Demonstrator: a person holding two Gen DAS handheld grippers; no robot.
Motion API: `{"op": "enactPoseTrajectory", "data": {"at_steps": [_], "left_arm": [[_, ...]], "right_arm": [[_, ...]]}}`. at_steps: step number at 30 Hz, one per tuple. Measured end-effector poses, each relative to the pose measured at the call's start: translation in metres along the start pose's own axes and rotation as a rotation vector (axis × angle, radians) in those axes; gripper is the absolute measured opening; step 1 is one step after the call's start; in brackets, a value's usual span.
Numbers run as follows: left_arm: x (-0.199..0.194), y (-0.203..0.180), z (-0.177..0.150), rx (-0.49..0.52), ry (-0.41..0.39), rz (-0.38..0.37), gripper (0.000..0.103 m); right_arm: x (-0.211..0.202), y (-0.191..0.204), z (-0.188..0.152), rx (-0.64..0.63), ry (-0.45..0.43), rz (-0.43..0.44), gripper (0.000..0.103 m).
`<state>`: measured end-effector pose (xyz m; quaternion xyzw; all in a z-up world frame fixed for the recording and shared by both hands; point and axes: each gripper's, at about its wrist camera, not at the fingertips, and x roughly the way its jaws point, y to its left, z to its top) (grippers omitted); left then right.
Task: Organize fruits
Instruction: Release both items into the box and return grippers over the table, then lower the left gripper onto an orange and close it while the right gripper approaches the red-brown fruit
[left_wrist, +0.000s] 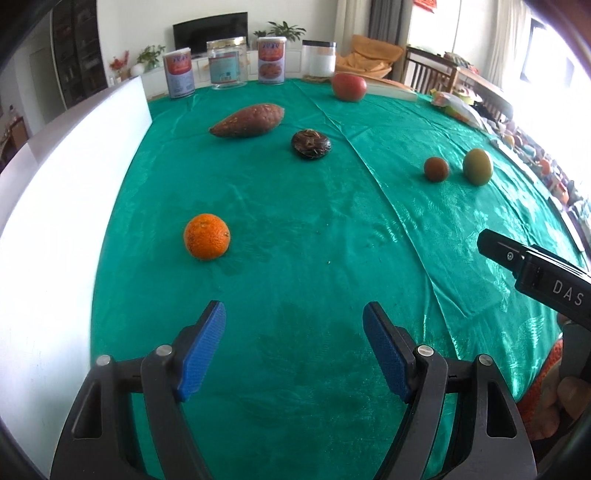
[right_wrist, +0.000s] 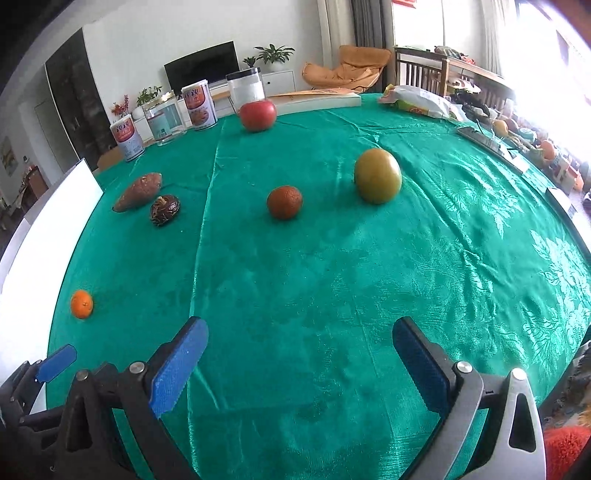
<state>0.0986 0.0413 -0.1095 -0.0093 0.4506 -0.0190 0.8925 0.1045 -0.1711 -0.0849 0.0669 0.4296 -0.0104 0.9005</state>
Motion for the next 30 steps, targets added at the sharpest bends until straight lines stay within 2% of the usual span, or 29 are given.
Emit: {"op": "enactPoseTrajectory", "data": {"at_steps": [30], "left_arm": [[-0.006,0.005,-0.002,-0.029,-0.004,0.004,0.079]], "right_arm": [[-0.010,0.011,-0.001,-0.048,-0.054,-0.042,0.100]]}}
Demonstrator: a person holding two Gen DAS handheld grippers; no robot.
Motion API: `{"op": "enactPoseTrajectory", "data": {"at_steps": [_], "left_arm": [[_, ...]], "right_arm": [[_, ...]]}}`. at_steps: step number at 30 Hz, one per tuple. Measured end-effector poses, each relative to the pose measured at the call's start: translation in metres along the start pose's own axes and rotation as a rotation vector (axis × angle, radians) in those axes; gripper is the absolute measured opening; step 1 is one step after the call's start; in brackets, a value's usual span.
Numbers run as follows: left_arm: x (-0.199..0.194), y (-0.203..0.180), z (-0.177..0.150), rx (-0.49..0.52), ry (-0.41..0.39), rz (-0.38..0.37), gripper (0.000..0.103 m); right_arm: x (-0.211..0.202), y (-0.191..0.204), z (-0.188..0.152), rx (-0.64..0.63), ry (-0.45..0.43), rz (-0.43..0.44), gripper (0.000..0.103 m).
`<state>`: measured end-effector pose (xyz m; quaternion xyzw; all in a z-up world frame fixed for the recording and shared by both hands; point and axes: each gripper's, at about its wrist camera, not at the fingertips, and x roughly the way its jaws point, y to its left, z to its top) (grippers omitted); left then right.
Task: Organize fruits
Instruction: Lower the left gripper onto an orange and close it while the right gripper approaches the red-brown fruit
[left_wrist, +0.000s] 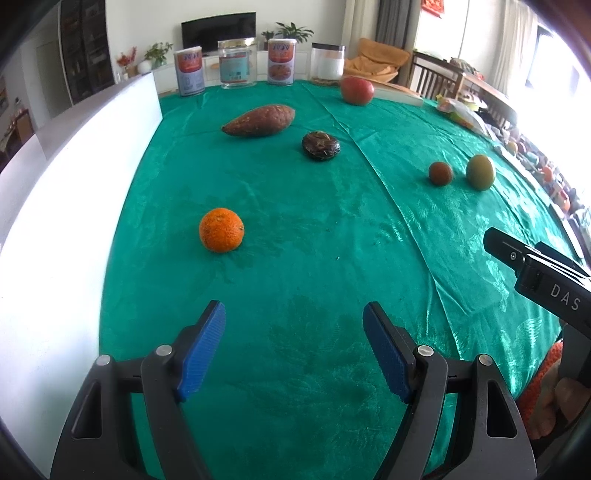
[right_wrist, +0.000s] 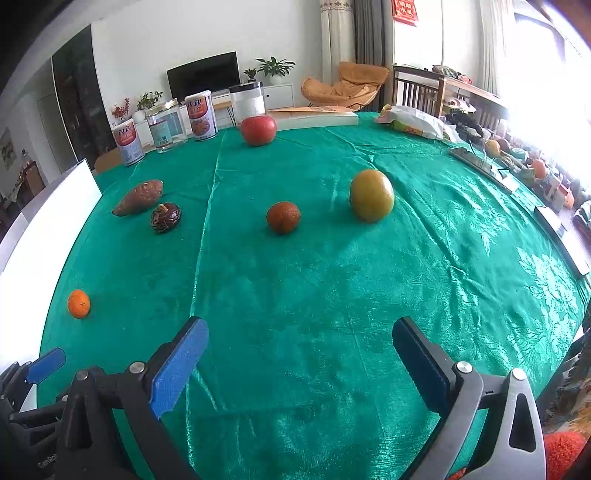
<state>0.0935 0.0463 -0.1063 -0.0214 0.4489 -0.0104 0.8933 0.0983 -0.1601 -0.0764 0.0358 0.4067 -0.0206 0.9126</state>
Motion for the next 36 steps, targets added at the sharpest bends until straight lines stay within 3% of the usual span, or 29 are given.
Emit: {"op": "enactPoseTrajectory", "data": {"at_steps": [23,30,36], "left_arm": [[-0.001,0.002,-0.001,-0.006,0.003,0.004,0.079],[-0.005,0.018,-0.002,-0.087,-0.016,-0.059,0.079],[-0.003,0.028,0.007,-0.111,-0.021,-0.060,0.079]], "right_arm": [[-0.003,0.000,0.002,0.000,-0.011,-0.002,0.100],[-0.007,-0.003,0.002,0.022,-0.026,0.011,0.100],[-0.006,-0.004,0.003,0.028,-0.025,0.021,0.100]]}}
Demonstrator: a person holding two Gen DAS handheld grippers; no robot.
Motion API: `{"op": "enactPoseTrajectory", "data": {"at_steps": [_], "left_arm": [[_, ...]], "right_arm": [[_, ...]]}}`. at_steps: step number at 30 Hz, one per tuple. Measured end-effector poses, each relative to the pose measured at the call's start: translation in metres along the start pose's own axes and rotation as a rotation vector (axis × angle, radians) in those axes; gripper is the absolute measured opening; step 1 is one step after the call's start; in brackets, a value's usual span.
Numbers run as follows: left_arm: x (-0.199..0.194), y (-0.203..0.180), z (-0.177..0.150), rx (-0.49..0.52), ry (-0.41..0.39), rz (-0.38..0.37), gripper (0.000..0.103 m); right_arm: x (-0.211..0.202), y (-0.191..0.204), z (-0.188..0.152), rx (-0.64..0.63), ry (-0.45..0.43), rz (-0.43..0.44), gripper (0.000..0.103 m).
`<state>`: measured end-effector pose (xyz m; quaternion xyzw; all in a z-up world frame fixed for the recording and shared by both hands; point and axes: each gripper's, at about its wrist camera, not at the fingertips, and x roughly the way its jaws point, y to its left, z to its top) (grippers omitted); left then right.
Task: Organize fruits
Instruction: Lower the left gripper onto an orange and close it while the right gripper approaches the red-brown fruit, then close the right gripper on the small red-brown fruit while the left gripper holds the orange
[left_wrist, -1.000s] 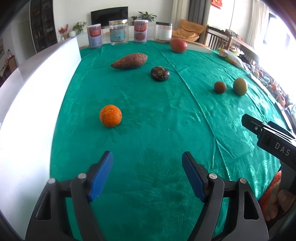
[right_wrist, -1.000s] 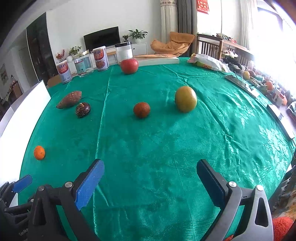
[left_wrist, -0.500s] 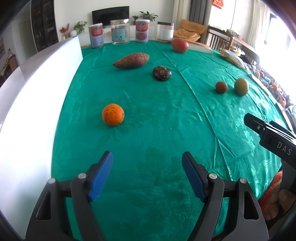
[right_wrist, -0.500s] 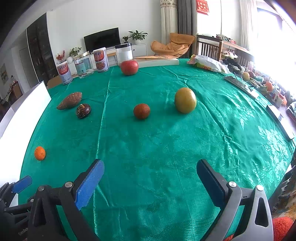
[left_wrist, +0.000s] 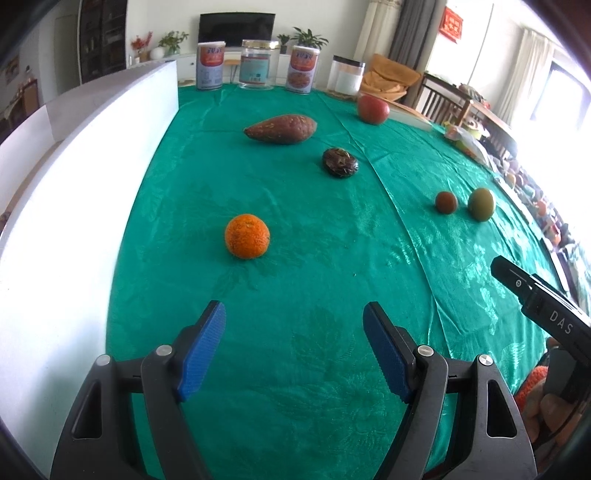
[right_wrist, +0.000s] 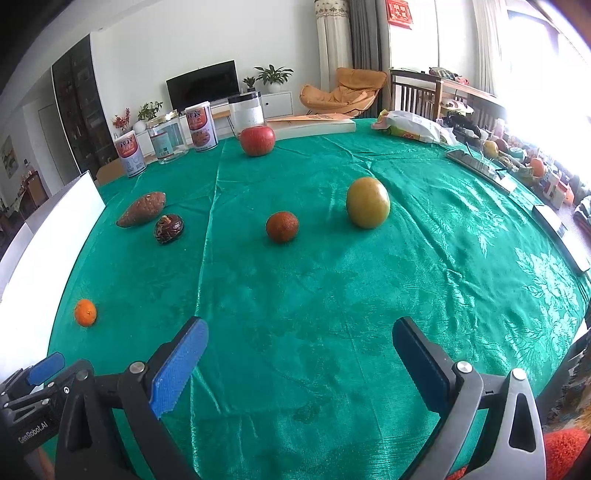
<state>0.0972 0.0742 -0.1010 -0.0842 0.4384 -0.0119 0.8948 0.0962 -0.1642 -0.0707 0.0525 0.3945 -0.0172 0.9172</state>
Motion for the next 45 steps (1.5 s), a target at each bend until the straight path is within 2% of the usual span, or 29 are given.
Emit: {"op": "enactPoseTrajectory", "data": {"at_steps": [4,8,18,20,22,23,27,29,33,36,37,43,45], "left_arm": [[0.004,0.003,0.013,-0.003,-0.002,-0.002,0.079],[0.014,0.006,0.028,0.006,-0.021,0.049,0.078],[0.050,0.018,0.042,0.004,0.020,0.123,0.077],[0.053,0.017,0.042,0.017,0.019,0.122,0.066],[0.053,0.015,0.041,0.043,0.010,0.126,0.040],[0.054,0.014,0.041,0.054,0.011,0.119,0.035],[0.048,0.011,0.037,0.065,0.015,0.076,0.031],[0.045,0.006,0.033,0.075,0.022,0.051,0.031],[0.042,-0.006,0.027,0.099,0.037,0.020,0.031],[0.043,-0.012,0.026,0.116,0.040,0.033,0.031],[0.043,-0.013,0.026,0.120,0.041,0.040,0.031],[0.046,-0.018,0.026,0.143,0.044,0.072,0.031],[0.046,-0.019,0.026,0.148,0.045,0.075,0.031]], "right_arm": [[0.001,-0.002,0.000,0.010,0.001,0.005,0.100],[0.001,-0.003,-0.001,0.012,0.003,0.008,0.100],[0.001,-0.012,-0.001,0.056,-0.001,0.028,0.100],[0.001,-0.014,-0.001,0.071,0.003,0.034,0.100],[0.001,-0.017,-0.001,0.085,0.002,0.042,0.100],[0.001,-0.018,-0.001,0.093,-0.001,0.049,0.100],[0.005,-0.023,0.005,0.121,0.006,0.119,0.100],[0.018,-0.020,0.016,0.088,0.033,0.154,0.099],[0.049,-0.011,0.049,-0.007,0.058,0.147,0.088],[0.076,-0.007,0.071,-0.039,0.100,0.136,0.075],[0.085,-0.004,0.076,-0.062,0.118,0.133,0.074],[0.126,0.014,0.083,-0.162,0.220,0.105,0.062],[0.128,0.014,0.084,-0.166,0.213,0.091,0.059]]}}
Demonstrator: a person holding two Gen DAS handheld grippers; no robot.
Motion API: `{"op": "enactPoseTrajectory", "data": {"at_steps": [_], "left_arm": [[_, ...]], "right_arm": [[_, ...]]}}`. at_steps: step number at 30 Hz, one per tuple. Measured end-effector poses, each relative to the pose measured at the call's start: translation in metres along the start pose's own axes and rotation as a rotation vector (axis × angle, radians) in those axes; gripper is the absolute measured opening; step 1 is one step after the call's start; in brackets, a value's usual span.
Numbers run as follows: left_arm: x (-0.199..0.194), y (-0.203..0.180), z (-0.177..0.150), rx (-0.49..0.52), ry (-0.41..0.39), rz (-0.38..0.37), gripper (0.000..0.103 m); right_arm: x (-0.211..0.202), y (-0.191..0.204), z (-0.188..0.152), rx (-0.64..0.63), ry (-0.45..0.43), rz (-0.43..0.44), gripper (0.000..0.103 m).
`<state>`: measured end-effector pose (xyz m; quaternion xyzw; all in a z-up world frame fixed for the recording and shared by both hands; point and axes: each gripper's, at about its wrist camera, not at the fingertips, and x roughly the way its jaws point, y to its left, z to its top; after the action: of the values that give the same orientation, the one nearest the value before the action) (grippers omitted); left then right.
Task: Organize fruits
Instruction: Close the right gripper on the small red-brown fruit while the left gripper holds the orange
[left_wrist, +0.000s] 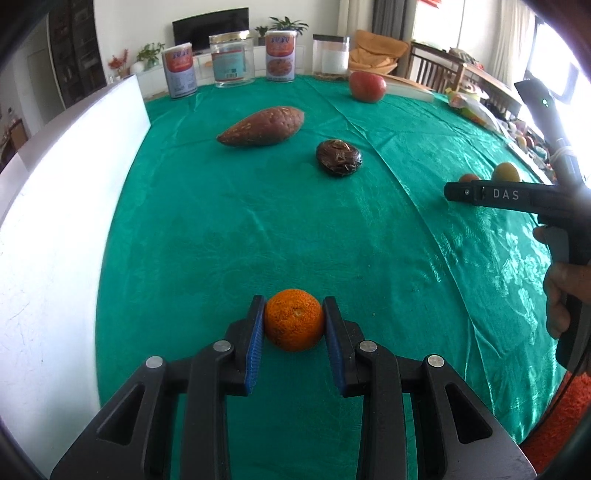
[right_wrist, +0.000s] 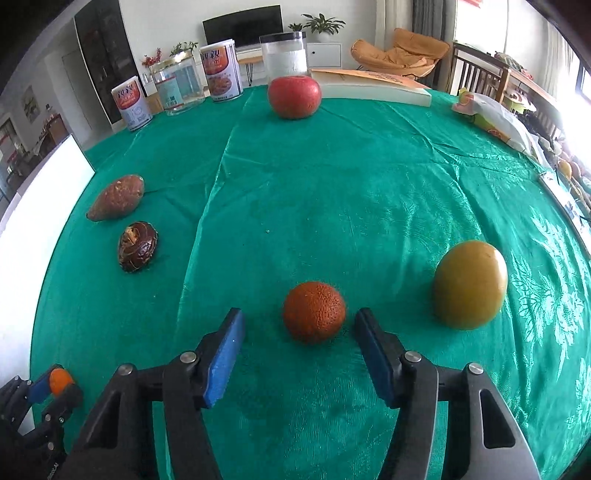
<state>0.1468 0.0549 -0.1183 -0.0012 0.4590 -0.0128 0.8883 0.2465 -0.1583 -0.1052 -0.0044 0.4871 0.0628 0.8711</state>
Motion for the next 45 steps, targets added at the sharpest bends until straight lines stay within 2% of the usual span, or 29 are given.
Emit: {"op": "enactPoseTrajectory", "data": {"at_steps": [2,4,6,11,19,24,27,29,31,33,35,37,40,45], "left_arm": [[0.000,0.000,0.000,0.003,0.002,0.001,0.031],[0.000,-0.001,0.000,0.004,0.003,0.004,0.031],[0.000,-0.001,0.000,0.006,0.002,0.006,0.031],[0.000,-0.001,0.000,0.006,0.003,0.005,0.031],[0.000,-0.001,-0.001,0.007,0.006,0.004,0.031],[-0.005,0.004,-0.004,0.007,0.043,-0.049,0.031],[-0.007,0.003,-0.004,0.030,0.101,-0.092,0.032],[-0.008,0.001,-0.001,0.042,0.162,-0.119,0.040],[-0.012,0.003,0.005,0.021,0.208,-0.172,0.068],[-0.019,0.010,0.015,-0.017,0.219,-0.220,0.069],[-0.024,0.020,0.026,-0.060,0.228,-0.236,0.069],[-0.028,0.033,0.036,-0.099,0.232,-0.223,0.069],[-0.025,0.045,0.042,-0.134,0.292,-0.222,0.069],[-0.012,0.032,0.033,-0.067,0.362,-0.200,0.069]], "right_arm": [[0.001,-0.002,0.003,0.013,0.003,0.004,0.057],[0.001,-0.002,0.005,0.011,0.006,-0.007,0.040],[-0.001,-0.003,0.005,0.003,0.009,-0.009,0.032],[-0.007,-0.003,-0.003,0.005,0.012,0.020,0.031],[-0.030,0.010,-0.033,-0.002,0.030,0.127,0.031],[-0.042,0.027,-0.061,-0.056,0.116,0.207,0.031],[-0.046,0.023,-0.064,-0.017,0.191,0.253,0.031],[-0.046,0.018,-0.062,0.027,0.245,0.285,0.032],[-0.045,0.013,-0.058,0.067,0.294,0.305,0.033],[-0.044,0.009,-0.053,0.093,0.334,0.320,0.033],[-0.046,0.004,-0.045,0.122,0.353,0.331,0.036],[-0.050,0.002,-0.038,0.140,0.363,0.334,0.037],[-0.052,0.001,-0.032,0.139,0.383,0.318,0.037],[-0.047,0.004,-0.036,0.113,0.442,0.285,0.037]]}}
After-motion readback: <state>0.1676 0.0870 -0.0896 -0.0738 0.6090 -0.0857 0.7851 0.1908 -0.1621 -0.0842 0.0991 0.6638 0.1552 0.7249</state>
